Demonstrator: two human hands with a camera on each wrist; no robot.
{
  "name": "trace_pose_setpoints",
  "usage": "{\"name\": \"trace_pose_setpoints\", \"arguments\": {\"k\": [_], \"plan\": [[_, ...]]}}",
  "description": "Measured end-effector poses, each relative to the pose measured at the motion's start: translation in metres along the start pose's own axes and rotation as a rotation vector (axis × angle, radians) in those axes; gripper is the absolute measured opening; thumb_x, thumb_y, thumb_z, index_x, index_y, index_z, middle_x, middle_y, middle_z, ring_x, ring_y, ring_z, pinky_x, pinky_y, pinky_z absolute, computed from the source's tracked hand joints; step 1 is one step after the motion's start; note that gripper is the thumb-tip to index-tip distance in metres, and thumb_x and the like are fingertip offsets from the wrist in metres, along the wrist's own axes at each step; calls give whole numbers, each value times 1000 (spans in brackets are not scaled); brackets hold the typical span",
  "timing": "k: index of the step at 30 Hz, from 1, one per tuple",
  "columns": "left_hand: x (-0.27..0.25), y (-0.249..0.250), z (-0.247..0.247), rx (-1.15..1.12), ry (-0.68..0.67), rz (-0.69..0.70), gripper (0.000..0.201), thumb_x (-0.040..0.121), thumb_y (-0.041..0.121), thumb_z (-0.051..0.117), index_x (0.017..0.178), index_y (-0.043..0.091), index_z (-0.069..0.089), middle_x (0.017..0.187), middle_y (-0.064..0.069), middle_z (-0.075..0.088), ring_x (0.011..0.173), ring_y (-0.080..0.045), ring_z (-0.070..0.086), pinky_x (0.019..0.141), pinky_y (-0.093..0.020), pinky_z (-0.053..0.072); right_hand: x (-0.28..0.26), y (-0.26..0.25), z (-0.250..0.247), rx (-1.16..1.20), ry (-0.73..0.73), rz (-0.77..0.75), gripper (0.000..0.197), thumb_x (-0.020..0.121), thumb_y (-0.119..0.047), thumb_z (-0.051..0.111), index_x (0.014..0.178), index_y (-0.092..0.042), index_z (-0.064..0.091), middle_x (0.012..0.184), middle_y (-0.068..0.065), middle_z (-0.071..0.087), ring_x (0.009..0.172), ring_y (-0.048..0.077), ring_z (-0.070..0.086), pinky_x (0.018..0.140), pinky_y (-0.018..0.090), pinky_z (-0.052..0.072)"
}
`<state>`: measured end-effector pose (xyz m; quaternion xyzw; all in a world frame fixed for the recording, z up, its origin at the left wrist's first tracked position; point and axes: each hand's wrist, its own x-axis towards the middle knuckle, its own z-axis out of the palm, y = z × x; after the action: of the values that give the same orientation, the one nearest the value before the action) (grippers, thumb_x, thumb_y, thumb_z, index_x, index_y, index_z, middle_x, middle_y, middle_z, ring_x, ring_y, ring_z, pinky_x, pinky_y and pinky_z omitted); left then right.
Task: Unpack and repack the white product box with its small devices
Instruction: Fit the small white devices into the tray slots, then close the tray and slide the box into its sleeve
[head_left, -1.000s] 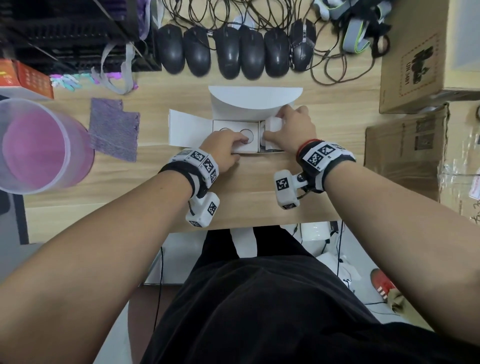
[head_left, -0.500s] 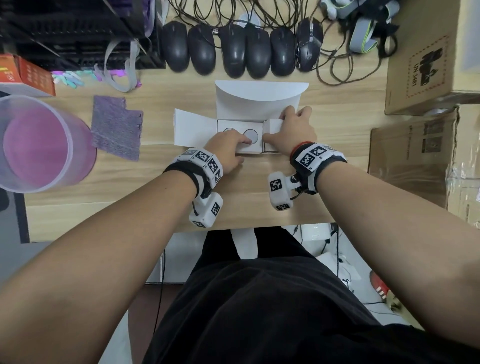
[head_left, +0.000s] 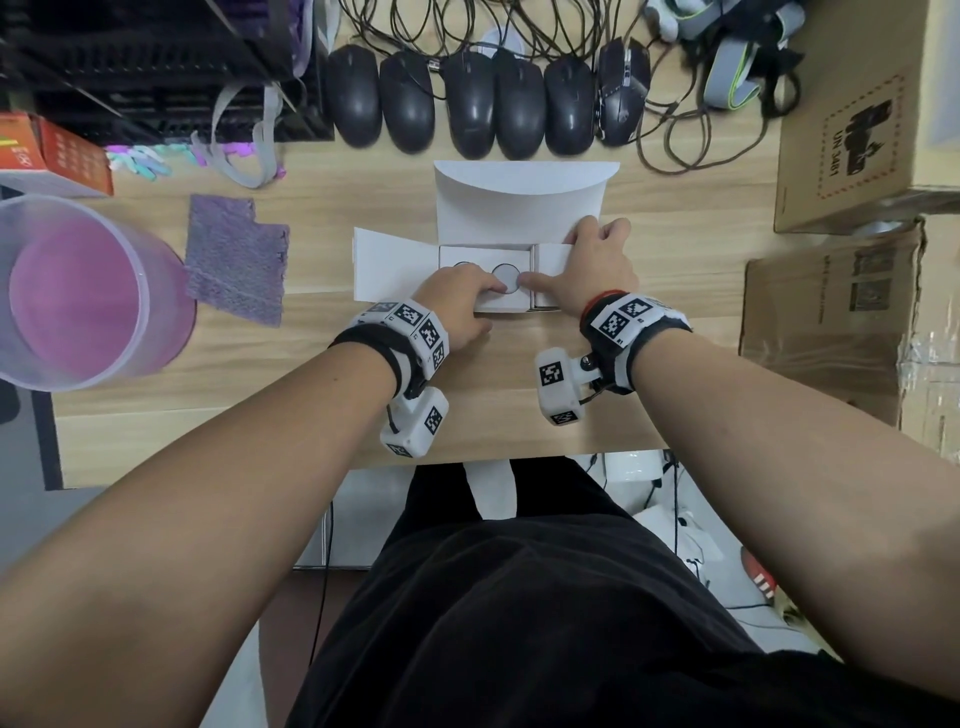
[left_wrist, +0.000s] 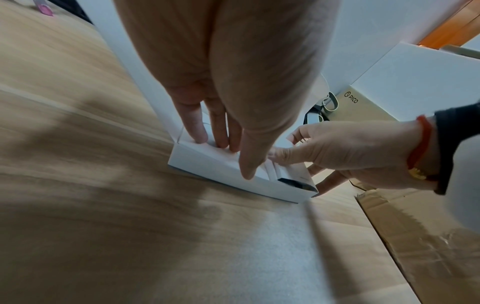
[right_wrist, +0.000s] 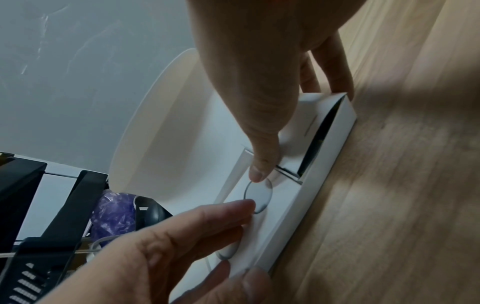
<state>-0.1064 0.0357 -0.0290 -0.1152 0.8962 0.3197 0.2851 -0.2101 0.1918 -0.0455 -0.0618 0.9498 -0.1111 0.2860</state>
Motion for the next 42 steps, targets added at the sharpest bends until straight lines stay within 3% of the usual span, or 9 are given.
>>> {"name": "trace_pose_setpoints", "arguments": {"k": [9,13,16,20,23,28,32,37,42], "plan": [[-6,2,-7,-105,31,14,47,85,17,73,131,20,61,134,-4,56,126,-22,51,105,-28,36,3,15,9,206,91,58,73,74,-47,81,119,-10,38,123,8,42,85,31,58,70,37,45],[-22,-4,-35,-133,540,12,32,87,14,63,118,20,64,123,-3,58,118,-19,50,98,-25,37,9,12,3,178,57,84,87,68,-50,84,126,-10,33,124,9,43,93,35,60,73,40,45],[-31,-27,-53,-134,809,-192,34,87,22,59,121,16,55,121,-5,53,116,-22,48,95,-29,40,11,12,-1,170,39,108,95,66,-51,85,132,-12,29,126,11,45,102,38,61,80,44,47],[-33,-43,-49,-325,580,-485,49,97,47,48,133,13,46,123,-9,59,113,-28,54,91,-35,41,13,9,-2,139,-12,93,105,67,-54,83,143,-12,24,130,14,46,114,39,57,90,45,47],[-38,-31,-41,-352,428,-301,47,99,50,44,133,17,47,110,-8,62,98,-26,56,82,-31,39,11,6,-5,108,-24,96,110,70,-52,81,148,-10,16,133,15,43,113,40,57,92,47,48],[-32,-5,-31,-210,294,-82,46,96,55,43,120,17,51,124,-7,53,110,-27,56,95,-40,44,13,-1,-14,256,49,-54,98,68,-56,78,142,-11,33,130,11,41,103,25,51,95,38,47],[-22,2,-18,-58,172,-21,71,91,64,42,149,24,30,150,-7,35,136,-30,36,109,-48,37,15,-9,-32,507,197,-71,66,73,-49,65,125,-16,43,122,8,54,102,28,57,89,43,49],[-10,7,-2,315,108,71,79,91,50,58,152,42,9,146,-9,32,131,-33,31,89,-50,51,24,-12,-38,495,177,-147,59,70,-60,59,113,-20,55,109,4,62,94,24,60,83,46,52],[1,12,6,445,91,76,59,91,20,60,139,46,37,137,-12,33,131,-38,27,79,-48,51,27,-9,-41,463,153,-175,52,69,-52,56,106,-15,56,105,7,63,93,22,60,79,38,50]]}}
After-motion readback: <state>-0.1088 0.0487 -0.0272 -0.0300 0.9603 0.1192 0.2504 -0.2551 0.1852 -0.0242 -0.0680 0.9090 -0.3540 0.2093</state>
